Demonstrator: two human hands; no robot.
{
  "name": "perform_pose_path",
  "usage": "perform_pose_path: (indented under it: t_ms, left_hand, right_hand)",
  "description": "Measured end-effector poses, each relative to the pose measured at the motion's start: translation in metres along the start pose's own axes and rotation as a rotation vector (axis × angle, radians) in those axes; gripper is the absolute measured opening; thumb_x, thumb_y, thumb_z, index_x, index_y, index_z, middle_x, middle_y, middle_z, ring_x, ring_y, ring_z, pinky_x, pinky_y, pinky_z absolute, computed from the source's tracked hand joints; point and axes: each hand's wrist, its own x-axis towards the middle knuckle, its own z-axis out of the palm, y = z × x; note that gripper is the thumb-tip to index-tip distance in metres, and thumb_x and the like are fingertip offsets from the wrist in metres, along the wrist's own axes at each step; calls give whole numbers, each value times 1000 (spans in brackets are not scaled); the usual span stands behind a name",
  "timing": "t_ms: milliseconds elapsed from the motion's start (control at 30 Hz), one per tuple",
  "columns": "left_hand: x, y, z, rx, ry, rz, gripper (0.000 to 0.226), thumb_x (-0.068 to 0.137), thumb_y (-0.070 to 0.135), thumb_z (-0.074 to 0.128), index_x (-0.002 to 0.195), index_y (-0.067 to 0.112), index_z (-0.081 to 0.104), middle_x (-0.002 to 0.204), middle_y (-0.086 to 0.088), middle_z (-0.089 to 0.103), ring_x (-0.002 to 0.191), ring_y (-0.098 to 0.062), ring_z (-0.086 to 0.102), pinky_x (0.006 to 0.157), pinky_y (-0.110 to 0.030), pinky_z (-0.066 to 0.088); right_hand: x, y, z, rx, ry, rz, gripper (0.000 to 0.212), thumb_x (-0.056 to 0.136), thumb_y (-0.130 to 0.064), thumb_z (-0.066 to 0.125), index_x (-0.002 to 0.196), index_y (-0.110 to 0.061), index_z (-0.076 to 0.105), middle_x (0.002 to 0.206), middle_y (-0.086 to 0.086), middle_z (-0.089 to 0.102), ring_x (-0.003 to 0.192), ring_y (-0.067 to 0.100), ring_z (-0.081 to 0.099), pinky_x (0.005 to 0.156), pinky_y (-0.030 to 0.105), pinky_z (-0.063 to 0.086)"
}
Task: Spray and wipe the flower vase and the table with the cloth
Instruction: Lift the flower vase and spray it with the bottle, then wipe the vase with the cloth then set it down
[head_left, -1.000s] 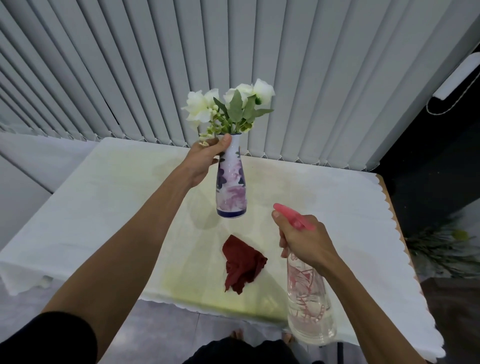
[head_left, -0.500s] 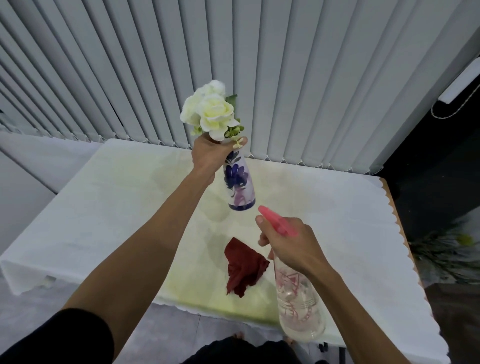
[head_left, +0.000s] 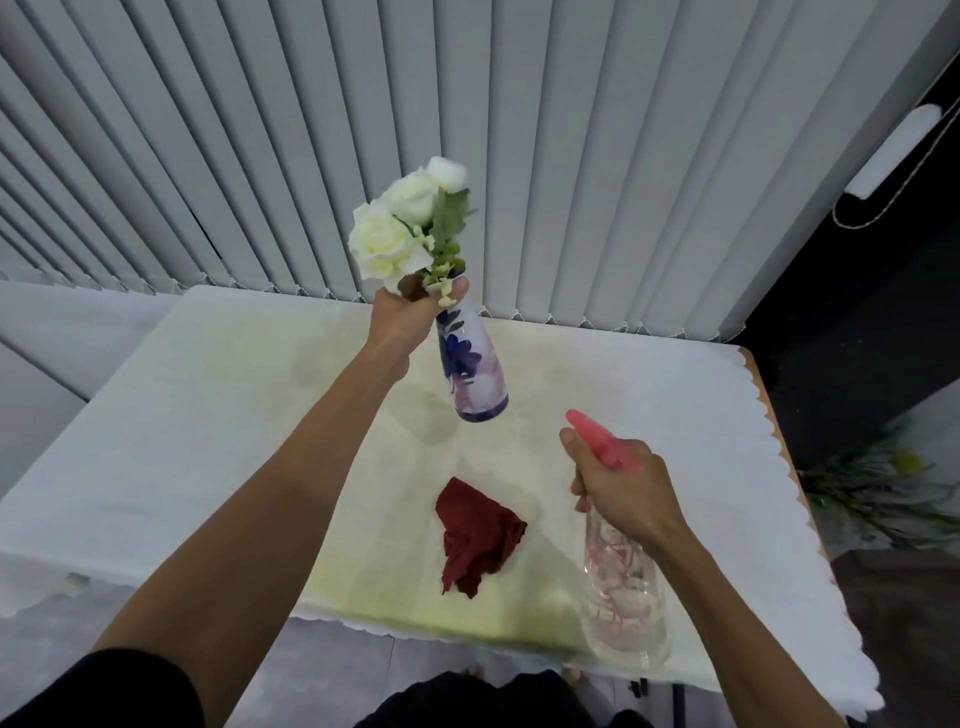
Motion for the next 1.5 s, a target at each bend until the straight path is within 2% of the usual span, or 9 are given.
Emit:
perform_pose_path:
  t_ms: [133, 367, 633, 767, 867, 1133, 1233, 1333, 1500]
  left_hand:
    - [-6, -11, -5, -21, -193, 45, 26, 70, 36, 87, 93, 42, 77, 106, 19, 74, 115, -15, 63, 111, -45, 43]
    - [-16, -20, -6, -76, -332, 45, 65, 79, 34, 79, 136, 12, 58, 136, -6, 65, 128, -22, 59, 117, -47, 38]
    - [-27, -35, 1, -60, -197, 22, 37, 58, 46, 89, 90, 37, 73, 112, 3, 74, 119, -24, 64, 111, -50, 44]
    - [-31, -49, 4, -67, -58, -36, 41, 55, 44, 93, 89, 34, 72, 90, 21, 77, 100, -4, 71, 83, -24, 55]
    - [-36, -58, 4, -51, -31, -40, 41, 57, 36, 94, 91, 36, 72, 83, 29, 74, 89, 8, 66, 70, -15, 49]
    - [-45, -74, 8, -26, -22, -45, 53, 56, 36, 94, 104, 31, 73, 97, 25, 74, 93, 5, 67, 75, -18, 50]
    - [-49, -77, 5, -31, -19, -31, 47, 57, 35, 94, 99, 38, 71, 90, 33, 73, 86, 17, 65, 75, -14, 48]
    - [-51, -78, -4, -51, 9, -14, 60, 59, 33, 94, 115, 26, 72, 109, 18, 75, 103, 1, 67, 85, -22, 52]
    - [-59, -75, -29, -74, 135, -39, 64, 64, 30, 93, 122, 20, 68, 110, 14, 72, 95, 7, 65, 82, -19, 49]
  right_hand:
    - [12, -7, -20, 110, -58, -32, 18, 92, -65, 56, 110, -69, 59, 77, -4, 80, 61, 17, 77, 73, 31, 54]
    - [24, -1, -31, 168, -71, -34, 16, 90, -63, 63, 106, -66, 65, 76, -1, 80, 60, 20, 75, 75, 37, 60]
    - [39, 10, -46, 370, 180, 26, 12, 92, -66, 63, 102, -71, 62, 97, -18, 81, 79, 5, 66, 89, 27, 52]
    - [37, 20, -34, 414, 209, 77, 13, 92, -59, 68, 94, -71, 69, 131, 12, 65, 97, 22, 72, 98, 23, 53]
    - [37, 35, -30, 468, 294, 89, 21, 92, -50, 72, 98, -70, 71, 118, -8, 77, 98, -8, 71, 73, 7, 43]
    - [43, 76, -24, 291, 315, 126, 76, 87, -56, 75, 148, -30, 38, 103, -51, 55, 95, -12, 64, 103, 41, 50]
    - [34, 83, -17, 259, 268, 310, 99, 81, -54, 82, 156, -23, 26, 139, -11, 56, 120, 20, 59, 99, 36, 47]
    - [13, 95, 9, 99, 254, 511, 67, 88, -27, 78, 140, 1, 44, 137, 17, 62, 123, 34, 62, 95, 38, 52]
    - [-5, 68, 94, -81, -48, 230, 38, 95, -8, 58, 132, -7, 65, 138, 10, 66, 129, 28, 61, 96, 23, 40]
